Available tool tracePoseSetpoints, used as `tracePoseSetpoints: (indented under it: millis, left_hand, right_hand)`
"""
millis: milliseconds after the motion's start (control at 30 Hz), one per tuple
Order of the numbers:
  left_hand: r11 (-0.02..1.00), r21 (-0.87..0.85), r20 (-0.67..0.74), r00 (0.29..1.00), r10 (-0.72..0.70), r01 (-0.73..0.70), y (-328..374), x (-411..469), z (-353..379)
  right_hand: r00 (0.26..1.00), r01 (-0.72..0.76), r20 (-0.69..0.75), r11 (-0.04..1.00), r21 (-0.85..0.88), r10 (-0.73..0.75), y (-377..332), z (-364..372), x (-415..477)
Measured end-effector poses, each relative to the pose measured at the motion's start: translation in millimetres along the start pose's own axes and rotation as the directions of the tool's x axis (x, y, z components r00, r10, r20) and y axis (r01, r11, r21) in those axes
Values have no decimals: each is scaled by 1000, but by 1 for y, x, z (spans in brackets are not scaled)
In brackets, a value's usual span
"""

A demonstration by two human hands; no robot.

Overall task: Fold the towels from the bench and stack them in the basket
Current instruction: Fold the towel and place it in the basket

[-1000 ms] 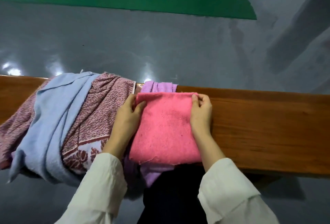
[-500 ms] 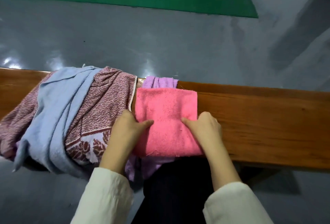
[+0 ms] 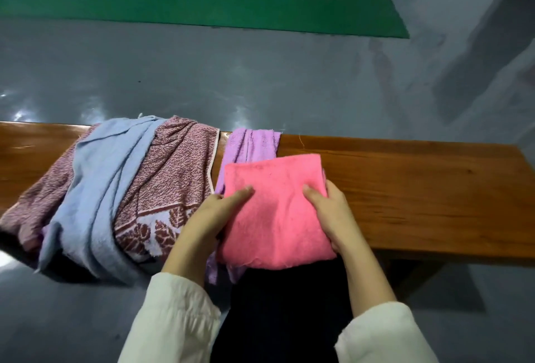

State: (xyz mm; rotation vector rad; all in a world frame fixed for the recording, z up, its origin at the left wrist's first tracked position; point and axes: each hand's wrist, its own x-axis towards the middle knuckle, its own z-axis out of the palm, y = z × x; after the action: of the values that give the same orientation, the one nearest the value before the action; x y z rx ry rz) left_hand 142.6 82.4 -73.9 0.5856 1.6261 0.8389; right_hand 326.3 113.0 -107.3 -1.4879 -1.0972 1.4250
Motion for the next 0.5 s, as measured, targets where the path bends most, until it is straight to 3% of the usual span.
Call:
tracePoseSetpoints:
  millis: [133, 233, 367, 500]
  left_hand:
    - [996, -84, 32, 999, -19, 22, 9, -18, 2]
    - [984, -8, 12, 984, 180, -180, 9, -32, 16]
    - [772, 127, 27, 780, 625, -623, 6, -61, 43]
    - [626, 173, 152, 649, 745, -760, -1, -91, 79]
  right_hand:
    - [991, 132, -40, 987, 88, -129, -16, -12, -19]
    - [975, 209, -97, 970, 123, -198, -25, -29, -39]
    - [940, 315, -189, 934, 170, -283, -32, -58, -75]
    - [851, 461, -326, 883, 86, -412, -32, -97, -123]
